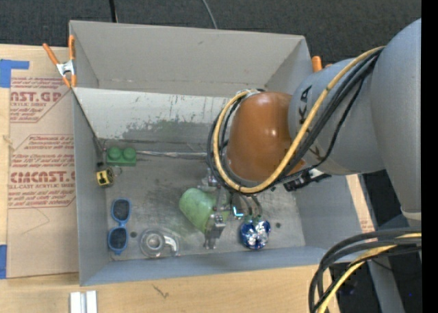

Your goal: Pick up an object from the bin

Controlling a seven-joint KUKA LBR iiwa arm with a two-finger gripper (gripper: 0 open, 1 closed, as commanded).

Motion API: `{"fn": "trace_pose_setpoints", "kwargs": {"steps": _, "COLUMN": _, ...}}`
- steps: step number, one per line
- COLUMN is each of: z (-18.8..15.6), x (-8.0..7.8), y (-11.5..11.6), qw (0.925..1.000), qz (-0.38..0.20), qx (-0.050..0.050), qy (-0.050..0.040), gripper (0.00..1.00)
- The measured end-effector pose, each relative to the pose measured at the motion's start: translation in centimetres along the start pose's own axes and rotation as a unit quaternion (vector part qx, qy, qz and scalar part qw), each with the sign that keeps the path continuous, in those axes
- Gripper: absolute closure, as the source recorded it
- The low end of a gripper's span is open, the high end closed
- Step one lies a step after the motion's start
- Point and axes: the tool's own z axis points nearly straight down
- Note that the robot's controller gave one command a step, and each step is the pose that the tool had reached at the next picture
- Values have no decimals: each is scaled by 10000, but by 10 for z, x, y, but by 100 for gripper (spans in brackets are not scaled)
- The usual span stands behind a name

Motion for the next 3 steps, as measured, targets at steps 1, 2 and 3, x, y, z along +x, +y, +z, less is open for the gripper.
{"fn": "trace_pose_setpoints", "kwargs": {"steps": 1, "z": 52, "x": -18, "y": -7, "qw": 9870, "qz": -1608, "qx": 4, "qy": -58, "gripper": 0}}
{"fn": "trace_pose_setpoints", "kwargs": {"steps": 2, "z": 51, "x": -19, "y": -6, "qw": 9871, "qz": -1602, "qx": -1, "qy": -67, "gripper": 100}}
{"fn": "trace_pose_setpoints", "kwargs": {"steps": 3, "z": -99, "x": -18, "y": -23, "qw": 9889, "qz": -1486, "qx": 10, "qy": -89, "gripper": 100}}
